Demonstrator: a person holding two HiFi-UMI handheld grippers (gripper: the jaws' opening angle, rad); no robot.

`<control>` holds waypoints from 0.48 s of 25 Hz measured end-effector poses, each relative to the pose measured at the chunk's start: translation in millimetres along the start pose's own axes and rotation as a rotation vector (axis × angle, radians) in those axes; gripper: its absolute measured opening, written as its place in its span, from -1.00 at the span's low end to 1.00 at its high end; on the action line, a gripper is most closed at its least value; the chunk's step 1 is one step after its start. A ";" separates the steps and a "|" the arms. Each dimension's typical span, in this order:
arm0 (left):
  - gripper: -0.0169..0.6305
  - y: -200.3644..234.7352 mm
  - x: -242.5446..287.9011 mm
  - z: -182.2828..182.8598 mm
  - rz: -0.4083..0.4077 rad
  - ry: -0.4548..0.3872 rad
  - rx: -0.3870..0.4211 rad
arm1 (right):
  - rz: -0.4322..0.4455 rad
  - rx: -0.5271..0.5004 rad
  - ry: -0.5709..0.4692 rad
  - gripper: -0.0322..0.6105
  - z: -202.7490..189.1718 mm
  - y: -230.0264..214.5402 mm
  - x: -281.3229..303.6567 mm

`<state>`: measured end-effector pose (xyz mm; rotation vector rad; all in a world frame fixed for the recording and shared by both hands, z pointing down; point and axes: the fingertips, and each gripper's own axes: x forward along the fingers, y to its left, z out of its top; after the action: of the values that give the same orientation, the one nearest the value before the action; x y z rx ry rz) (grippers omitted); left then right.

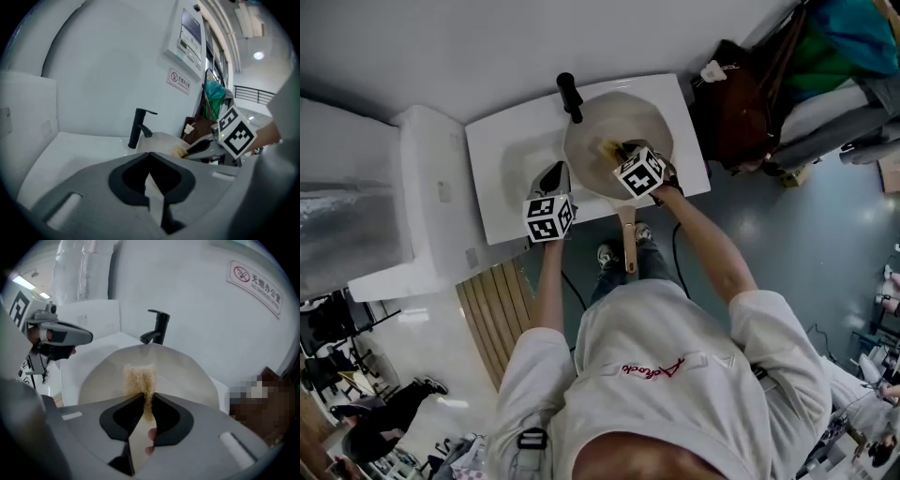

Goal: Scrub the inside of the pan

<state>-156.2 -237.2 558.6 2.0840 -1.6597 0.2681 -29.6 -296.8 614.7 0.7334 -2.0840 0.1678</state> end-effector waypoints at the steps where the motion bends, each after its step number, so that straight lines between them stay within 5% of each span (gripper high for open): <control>1: -0.95 -2.4 -1.4 1.4 -0.005 -0.003 0.002 | -0.008 0.025 -0.029 -0.69 2.9 -0.5 -6.3; 7: -0.95 -18.6 -10.2 12.8 -0.046 -0.029 0.021 | -0.070 0.206 -0.231 -0.69 11.4 -6.7 -46.5; 12: -0.95 -32.2 -19.2 21.2 -0.062 -0.044 0.043 | -0.091 0.262 -0.272 -0.69 6.3 -6.2 -72.6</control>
<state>-133.0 -225.0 524.4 2.1845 -1.6243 0.2415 0.3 -272.5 552.5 1.0571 -2.3061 0.3096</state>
